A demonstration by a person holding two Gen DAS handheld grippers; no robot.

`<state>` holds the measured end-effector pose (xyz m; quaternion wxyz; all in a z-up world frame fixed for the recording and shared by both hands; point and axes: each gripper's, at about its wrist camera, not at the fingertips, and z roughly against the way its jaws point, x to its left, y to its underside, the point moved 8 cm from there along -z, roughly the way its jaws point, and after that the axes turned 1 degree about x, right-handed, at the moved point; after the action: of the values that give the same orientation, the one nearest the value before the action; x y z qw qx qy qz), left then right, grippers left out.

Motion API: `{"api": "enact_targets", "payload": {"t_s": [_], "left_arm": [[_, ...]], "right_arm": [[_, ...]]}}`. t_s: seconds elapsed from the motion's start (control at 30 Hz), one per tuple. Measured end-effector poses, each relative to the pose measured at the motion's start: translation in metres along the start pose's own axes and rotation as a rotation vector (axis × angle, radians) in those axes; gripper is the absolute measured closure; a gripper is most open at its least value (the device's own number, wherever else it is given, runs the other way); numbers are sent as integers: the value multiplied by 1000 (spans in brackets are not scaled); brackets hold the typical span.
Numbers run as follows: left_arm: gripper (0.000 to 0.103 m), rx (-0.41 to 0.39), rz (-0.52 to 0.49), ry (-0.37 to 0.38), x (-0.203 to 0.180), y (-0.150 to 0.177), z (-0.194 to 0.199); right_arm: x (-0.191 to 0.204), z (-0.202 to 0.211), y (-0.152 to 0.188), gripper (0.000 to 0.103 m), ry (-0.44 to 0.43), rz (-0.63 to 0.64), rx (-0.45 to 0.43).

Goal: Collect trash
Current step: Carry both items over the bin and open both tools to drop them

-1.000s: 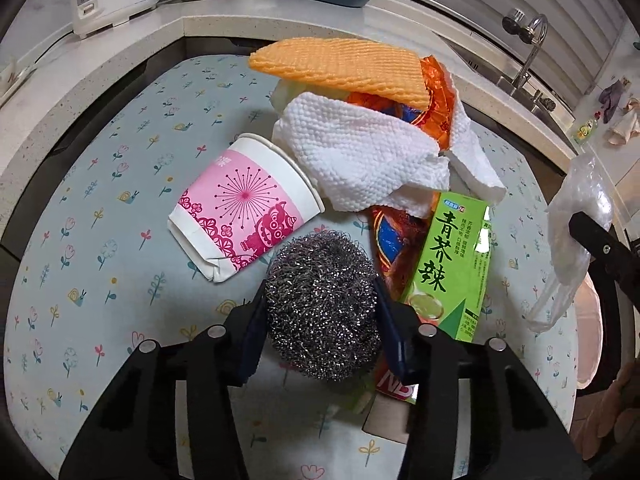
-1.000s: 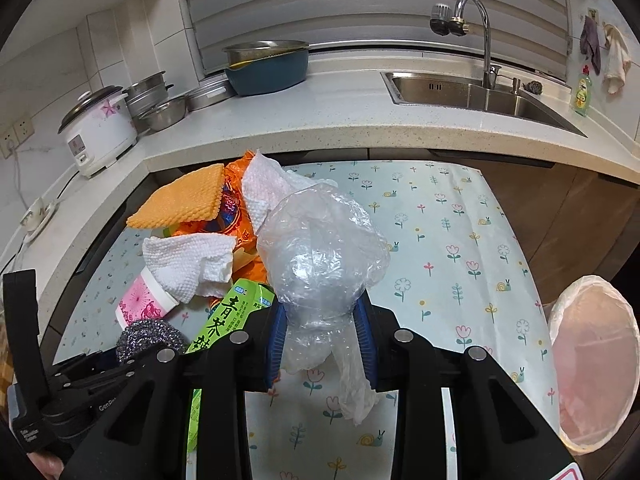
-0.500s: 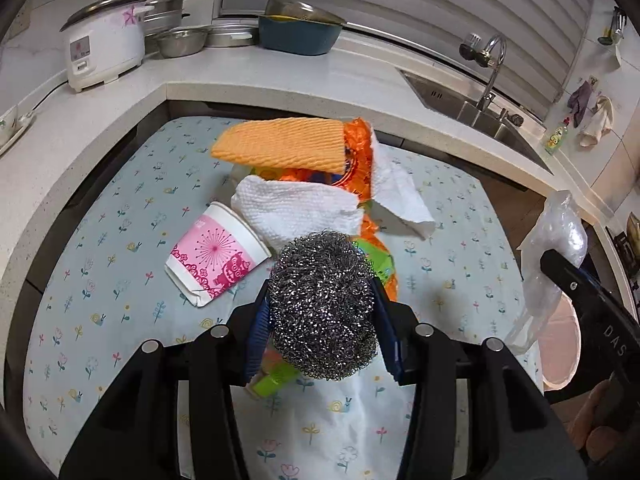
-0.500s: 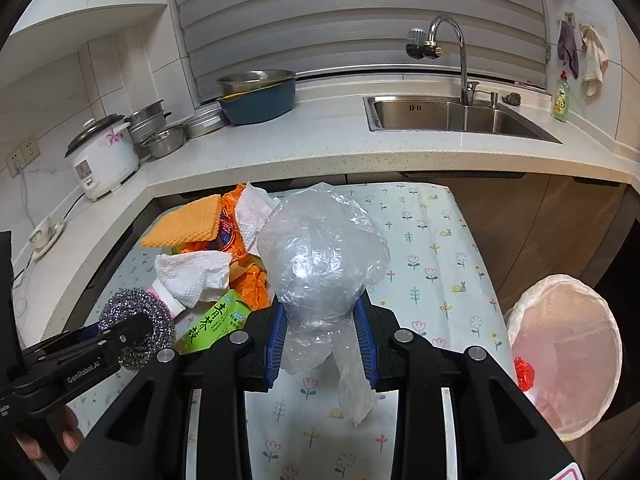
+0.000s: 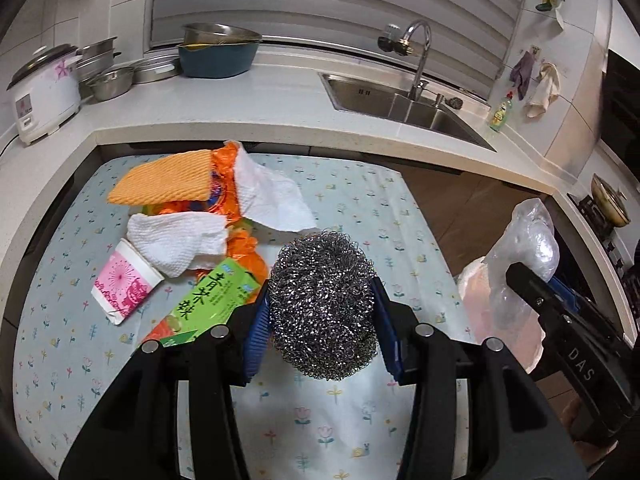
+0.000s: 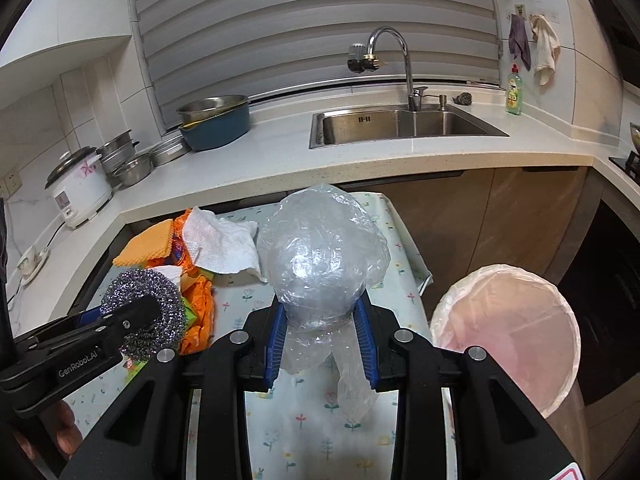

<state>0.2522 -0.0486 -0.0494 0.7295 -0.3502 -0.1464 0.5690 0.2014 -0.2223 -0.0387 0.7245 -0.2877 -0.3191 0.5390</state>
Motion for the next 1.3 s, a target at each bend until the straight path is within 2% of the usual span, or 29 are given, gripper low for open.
{"api": "enact_targets", "payload": {"t_s": [0.5,0.87,1.17,1.3], "left_arm": [[58,32,-163,135,-127,1,-26],[58,113,-265,263,-212,20,-54],[56,180,-311,336,-258,35,-82],[53,178,-308,352,-268,34,-86]], "right_arm": [[-103,20,8,73,126,-112,-5],[-166,27,20,73,213,-196,3],[-207,30,29,73,270,-252,7],[-218,29,28,72,285,-261,5]]}}
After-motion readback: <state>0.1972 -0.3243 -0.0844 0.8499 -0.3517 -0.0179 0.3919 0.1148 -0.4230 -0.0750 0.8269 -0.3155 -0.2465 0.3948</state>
